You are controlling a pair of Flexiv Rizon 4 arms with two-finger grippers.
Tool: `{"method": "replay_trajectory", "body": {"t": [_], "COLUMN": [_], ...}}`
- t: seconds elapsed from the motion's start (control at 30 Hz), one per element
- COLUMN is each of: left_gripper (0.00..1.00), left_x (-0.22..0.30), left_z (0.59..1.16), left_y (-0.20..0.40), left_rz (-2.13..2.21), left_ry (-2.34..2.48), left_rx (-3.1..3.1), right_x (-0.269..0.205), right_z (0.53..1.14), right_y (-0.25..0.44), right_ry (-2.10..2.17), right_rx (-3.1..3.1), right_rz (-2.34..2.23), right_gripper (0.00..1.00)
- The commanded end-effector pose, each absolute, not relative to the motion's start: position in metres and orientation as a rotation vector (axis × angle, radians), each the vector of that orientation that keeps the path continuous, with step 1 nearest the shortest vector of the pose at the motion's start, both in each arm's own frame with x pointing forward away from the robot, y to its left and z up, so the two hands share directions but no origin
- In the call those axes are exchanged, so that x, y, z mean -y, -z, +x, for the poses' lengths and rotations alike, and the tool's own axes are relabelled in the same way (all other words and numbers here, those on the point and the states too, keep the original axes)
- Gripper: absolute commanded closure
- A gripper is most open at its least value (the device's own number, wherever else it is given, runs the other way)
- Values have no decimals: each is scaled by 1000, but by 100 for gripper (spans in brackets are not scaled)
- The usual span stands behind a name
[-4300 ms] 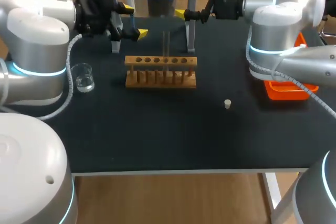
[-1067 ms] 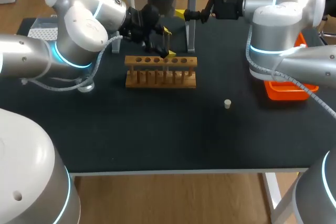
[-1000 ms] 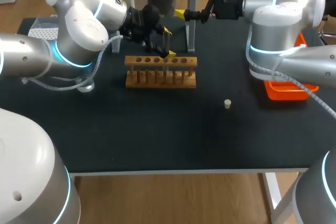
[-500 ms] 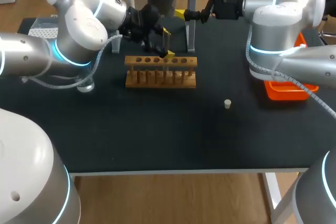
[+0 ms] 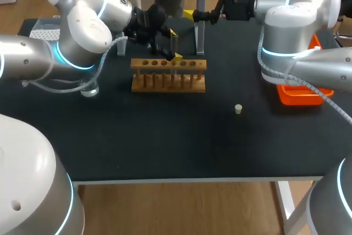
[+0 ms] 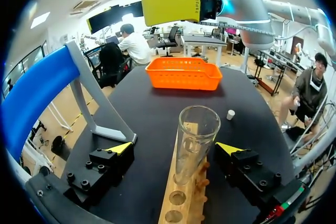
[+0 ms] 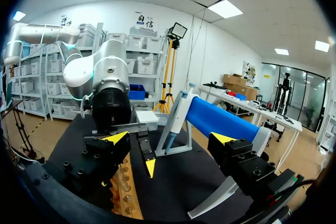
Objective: Invert the test tube, pick up the pipette, mount the tip to pipette, aspirate from beaker and dispense into the tube, eject the tip, return the pipette, and cap with the stopper.
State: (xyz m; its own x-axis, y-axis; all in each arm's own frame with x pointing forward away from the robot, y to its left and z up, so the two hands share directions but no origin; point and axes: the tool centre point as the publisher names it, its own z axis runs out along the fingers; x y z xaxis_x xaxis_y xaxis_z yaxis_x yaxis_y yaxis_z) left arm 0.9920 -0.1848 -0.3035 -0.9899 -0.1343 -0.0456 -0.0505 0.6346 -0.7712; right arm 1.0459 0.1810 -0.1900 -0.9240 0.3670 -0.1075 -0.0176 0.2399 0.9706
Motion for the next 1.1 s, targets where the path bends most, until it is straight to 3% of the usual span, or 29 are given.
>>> {"method": "replay_trajectory", "body": {"t": [0.03, 0.4, 1.1], "left_gripper": [0, 0, 0], "left_x": [185, 185, 185], "left_z": [992, 992, 992], "left_y": [304, 304, 304], "left_rz": [-154, -154, -154], "left_ry": [1294, 1294, 1294], "left_rx": [-2751, -2751, -2751], "right_x": [-181, -181, -40], "right_z": [1046, 1046, 917], "right_y": [190, 190, 187], "right_ry": [-1732, -1732, -1656], "right_rx": [-2206, -2206, -2227], "right_rz": [323, 323, 355], "right_gripper": [0, 0, 0]}}
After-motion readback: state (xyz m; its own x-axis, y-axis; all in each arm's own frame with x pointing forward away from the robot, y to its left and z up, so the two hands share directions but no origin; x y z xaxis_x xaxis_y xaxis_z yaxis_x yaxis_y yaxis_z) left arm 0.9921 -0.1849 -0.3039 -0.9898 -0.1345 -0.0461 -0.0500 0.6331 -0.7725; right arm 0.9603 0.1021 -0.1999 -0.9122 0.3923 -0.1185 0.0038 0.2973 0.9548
